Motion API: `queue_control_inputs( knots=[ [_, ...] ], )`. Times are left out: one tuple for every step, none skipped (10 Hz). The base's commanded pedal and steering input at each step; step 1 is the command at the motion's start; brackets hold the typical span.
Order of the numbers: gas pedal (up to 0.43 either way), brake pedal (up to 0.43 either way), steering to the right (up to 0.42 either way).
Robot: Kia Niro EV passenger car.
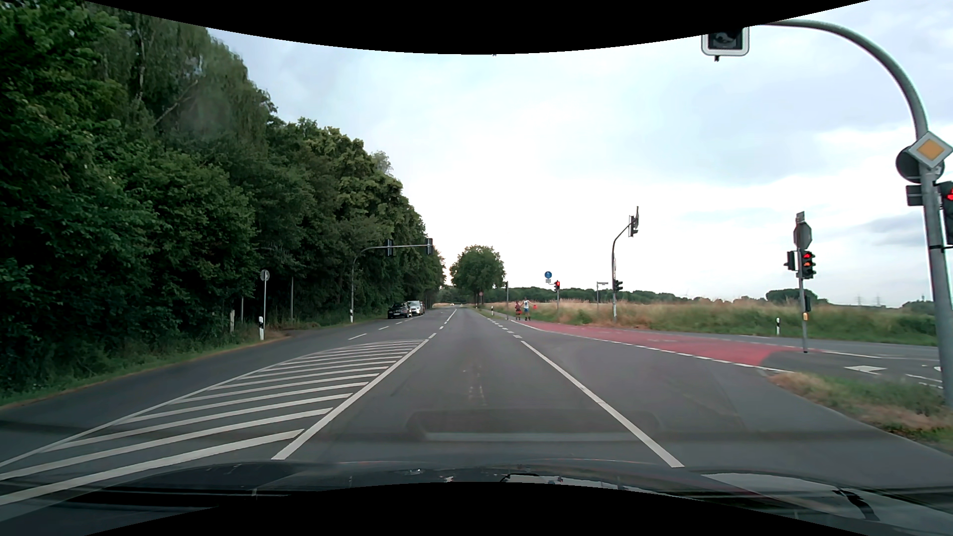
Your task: Follow the waypoints while adhering to traffic rules and regulations
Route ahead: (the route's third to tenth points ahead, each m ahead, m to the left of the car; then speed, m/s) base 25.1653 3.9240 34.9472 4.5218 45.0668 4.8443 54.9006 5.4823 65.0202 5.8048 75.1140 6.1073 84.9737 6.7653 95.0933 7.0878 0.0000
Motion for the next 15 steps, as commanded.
queue_control_inputs(
  knots=[
    [0.000,0.000,-0.012],
    [0.000,0.000,-0.012],
    [0.000,0.000,-0.012],
    [0.000,0.000,-0.012],
    [0.000,0.000,-0.012],
    [0.020,0.000,-0.012],
    [0.189,0.000,-0.012],
    [0.260,0.000,-0.013],
    [0.260,0.000,-0.013],
    [0.268,0.000,-0.016],
    [0.268,0.000,-0.019],
    [0.331,0.000,-0.024],
    [0.358,0.000,-0.028],
    [0.358,0.000,-0.032],
    [0.358,0.000,-0.036]
  ],
)
